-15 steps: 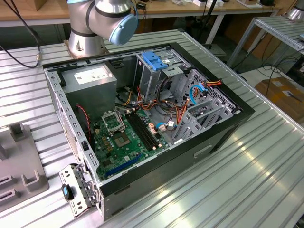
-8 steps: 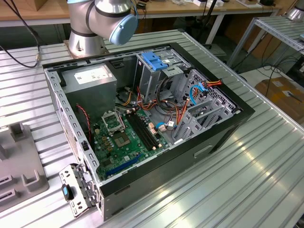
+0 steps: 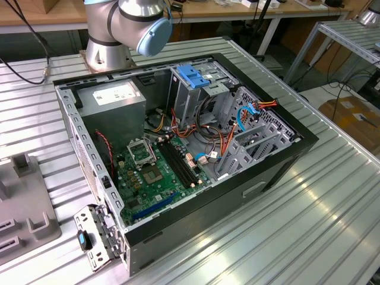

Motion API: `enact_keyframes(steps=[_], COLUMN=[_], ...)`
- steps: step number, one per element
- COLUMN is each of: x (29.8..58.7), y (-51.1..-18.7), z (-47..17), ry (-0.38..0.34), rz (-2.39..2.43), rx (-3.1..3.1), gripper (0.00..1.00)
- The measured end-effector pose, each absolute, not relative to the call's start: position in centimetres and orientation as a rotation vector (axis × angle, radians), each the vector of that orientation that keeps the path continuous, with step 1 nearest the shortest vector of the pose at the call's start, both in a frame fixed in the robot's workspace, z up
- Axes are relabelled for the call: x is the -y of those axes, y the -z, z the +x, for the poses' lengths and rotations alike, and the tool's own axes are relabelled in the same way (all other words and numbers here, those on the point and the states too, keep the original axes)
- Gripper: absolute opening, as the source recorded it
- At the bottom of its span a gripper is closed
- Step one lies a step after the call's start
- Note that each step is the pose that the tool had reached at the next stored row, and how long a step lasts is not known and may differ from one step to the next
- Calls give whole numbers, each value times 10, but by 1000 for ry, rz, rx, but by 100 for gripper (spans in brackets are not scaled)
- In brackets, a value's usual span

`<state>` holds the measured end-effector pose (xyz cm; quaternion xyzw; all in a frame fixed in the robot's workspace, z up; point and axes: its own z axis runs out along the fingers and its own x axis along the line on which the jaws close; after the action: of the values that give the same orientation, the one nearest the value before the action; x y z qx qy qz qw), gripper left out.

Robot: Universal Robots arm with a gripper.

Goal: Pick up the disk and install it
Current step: 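Pick up the disk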

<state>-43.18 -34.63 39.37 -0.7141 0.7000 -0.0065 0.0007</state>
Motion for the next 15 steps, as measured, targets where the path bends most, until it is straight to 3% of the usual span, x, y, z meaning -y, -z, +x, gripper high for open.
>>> enact_keyframes(steps=[15], x=[346], y=[-398], z=[-432], ry=[20], rz=[-2242], rx=[-2198], gripper=[35])
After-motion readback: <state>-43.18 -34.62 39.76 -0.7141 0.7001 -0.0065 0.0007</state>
